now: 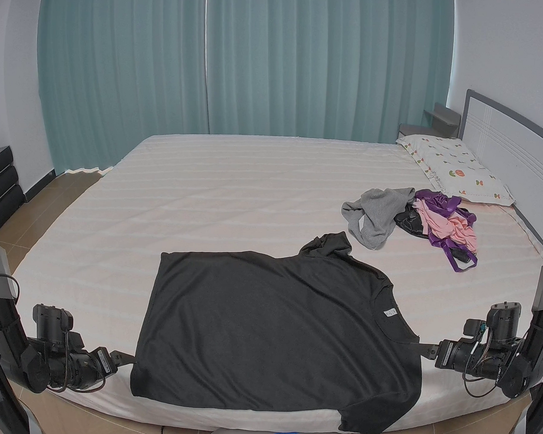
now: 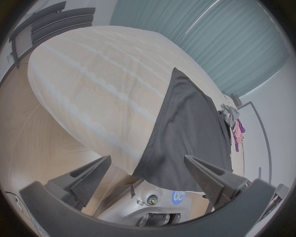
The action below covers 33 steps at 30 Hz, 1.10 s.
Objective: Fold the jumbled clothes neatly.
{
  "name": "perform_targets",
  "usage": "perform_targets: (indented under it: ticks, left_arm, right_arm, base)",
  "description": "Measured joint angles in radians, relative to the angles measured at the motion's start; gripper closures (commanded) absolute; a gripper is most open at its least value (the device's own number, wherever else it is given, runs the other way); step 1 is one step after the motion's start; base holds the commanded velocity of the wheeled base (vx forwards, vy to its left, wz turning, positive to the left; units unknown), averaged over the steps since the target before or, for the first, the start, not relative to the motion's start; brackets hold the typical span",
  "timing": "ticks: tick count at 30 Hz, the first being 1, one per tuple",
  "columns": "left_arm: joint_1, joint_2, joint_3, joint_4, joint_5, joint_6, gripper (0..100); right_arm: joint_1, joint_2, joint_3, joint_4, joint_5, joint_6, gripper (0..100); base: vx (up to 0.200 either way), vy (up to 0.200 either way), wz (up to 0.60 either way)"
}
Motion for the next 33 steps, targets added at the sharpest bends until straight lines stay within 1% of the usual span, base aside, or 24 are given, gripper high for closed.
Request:
perform_targets:
  ticks: [5, 8, 11, 13, 15, 17, 23, 27, 33]
  left_arm:
    - [0.001, -0.001, 0.0, -0.001, -0.001, 0.0, 0]
    - [0.0, -0.003, -0.001, -0.001, 0.0, -0.002, 0]
    - [-0.004, -0.006, -0.005, -0.001, 0.0, -0.008, 0]
    - [-0.006, -0.007, -0.007, -0.002, 0.001, -0.021, 0]
    - [-0.021, -0.013, -0.009, -0.001, 0.005, -0.064, 0]
    - [-0.034, -0.019, -0.011, -0.002, 0.008, -0.083, 0]
    - [-0.074, -0.041, -0.02, -0.002, 0.012, -0.105, 0]
    - [-0.09, -0.045, -0.031, -0.001, 0.013, -0.117, 0]
    - [-0.108, -0.049, -0.075, 0.011, 0.014, -0.179, 0]
  right_arm:
    - [0.002, 0.003, -0.016, -0.002, 0.001, 0.004, 0]
    - [0.002, 0.004, -0.028, -0.001, 0.0, 0.031, 0]
    - [0.003, 0.005, -0.044, 0.001, 0.0, 0.054, 0]
    - [0.005, 0.007, -0.056, 0.002, 0.0, 0.063, 0]
    - [0.008, 0.01, -0.083, 0.006, 0.0, 0.083, 0]
    - [0.011, 0.013, -0.106, 0.009, -0.002, 0.097, 0]
    - [0.024, 0.046, -0.21, 0.026, -0.008, 0.111, 0]
    - [0.036, 0.071, -0.313, 0.1, -0.02, 0.111, 0]
    - [0.052, 0.114, -0.52, 0.269, -0.071, 0.094, 0]
  base:
    - [0.0, 0.0, 0.0]
    - [0.0, 0.0, 0.0]
    - [0.2, 0.0, 0.0]
    - [0.0, 0.0, 0.0]
    - [0.0, 0.0, 0.0]
    - [0.0, 0.0, 0.0]
    - [0.0, 0.0, 0.0]
    - [0.0, 0.0, 0.0]
    - [0.0, 0.0, 0.0]
